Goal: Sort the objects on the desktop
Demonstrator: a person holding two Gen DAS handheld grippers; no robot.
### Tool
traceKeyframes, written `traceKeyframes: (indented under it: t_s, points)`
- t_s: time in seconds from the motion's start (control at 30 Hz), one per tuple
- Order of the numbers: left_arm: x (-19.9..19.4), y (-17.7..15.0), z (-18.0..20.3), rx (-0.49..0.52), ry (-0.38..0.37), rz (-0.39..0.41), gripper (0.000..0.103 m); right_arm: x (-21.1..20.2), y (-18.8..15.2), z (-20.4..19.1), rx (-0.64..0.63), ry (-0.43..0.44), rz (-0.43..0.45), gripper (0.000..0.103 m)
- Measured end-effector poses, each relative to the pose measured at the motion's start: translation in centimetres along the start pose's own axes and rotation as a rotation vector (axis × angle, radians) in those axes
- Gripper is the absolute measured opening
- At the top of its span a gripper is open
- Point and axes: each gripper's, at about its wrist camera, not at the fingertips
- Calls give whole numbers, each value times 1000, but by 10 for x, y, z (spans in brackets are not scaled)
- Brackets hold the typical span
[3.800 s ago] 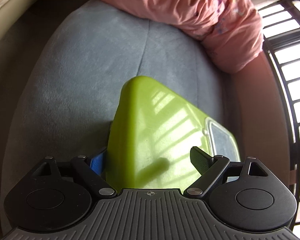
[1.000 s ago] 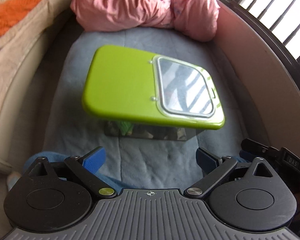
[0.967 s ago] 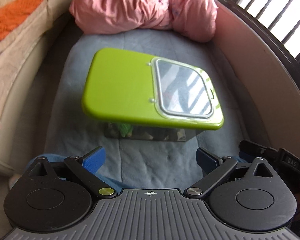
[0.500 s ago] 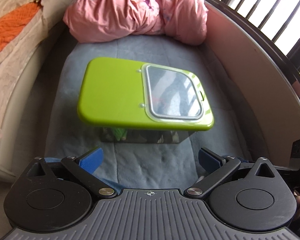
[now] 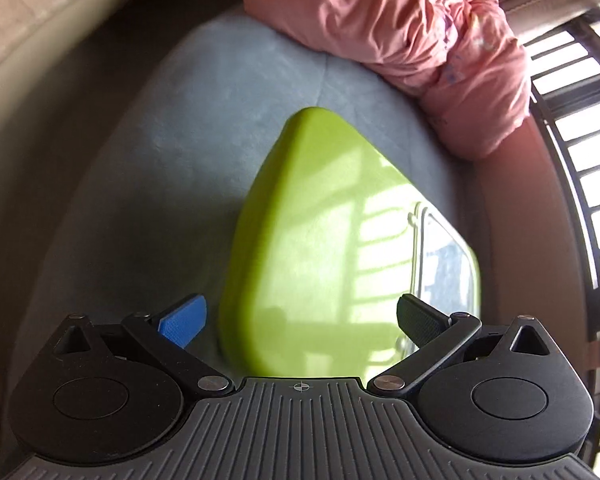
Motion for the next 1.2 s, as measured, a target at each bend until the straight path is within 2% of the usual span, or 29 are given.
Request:
traceKeyframes:
  t_s: [0.07, 0.13, 0.2, 0.27, 0.3, 0.37, 0.4, 0.53, 0.67, 0.9, 1.03, 1.2]
  points:
    - [24, 12, -1, 4, -17, -81, 103, 29, 12, 20, 86, 25, -55, 94]
    - [46, 22, -2, 12, -11, -139, 103, 55, 19, 39, 185, 76, -111, 91]
    - [60, 29, -6, -8, -16, -149, 103, 74, 21, 47, 214, 121, -123, 89]
    - [70, 36, -9, -62, -57, -157, 103, 88, 21, 52, 245, 183, -133, 89]
    - [72, 40, -9, -71, -59, -157, 102, 93, 21, 56, 280, 229, -130, 85]
    - [78, 47, -3, -46, -25, -154, 98, 103, 21, 61, 364, 345, -151, 62]
    - [79, 51, 0, -33, -15, -151, 98, 107, 21, 61, 397, 371, -159, 61]
    - [74, 68, 11, -33, -34, -122, 97, 112, 22, 62, 384, 382, -141, 61]
    - [77, 69, 28, 58, 35, -106, 100, 112, 18, 66, 392, 391, -111, 61]
    - [96, 64, 45, 102, 8, -117, 99, 98, -3, 71, 435, 337, -7, 62]
    - [90, 63, 34, 58, -2, -107, 99, 91, 6, 69, 377, 272, -24, 64]
    - [71, 59, 5, -13, 8, -92, 100, 91, 10, 49, 311, 301, -66, 64]
Point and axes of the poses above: each gripper's, at about its wrist camera, not at the fingertips, and x roughly the way its jaws point, z to its right, y to its top, and after that the axes turned 1 degree about z, right-handed
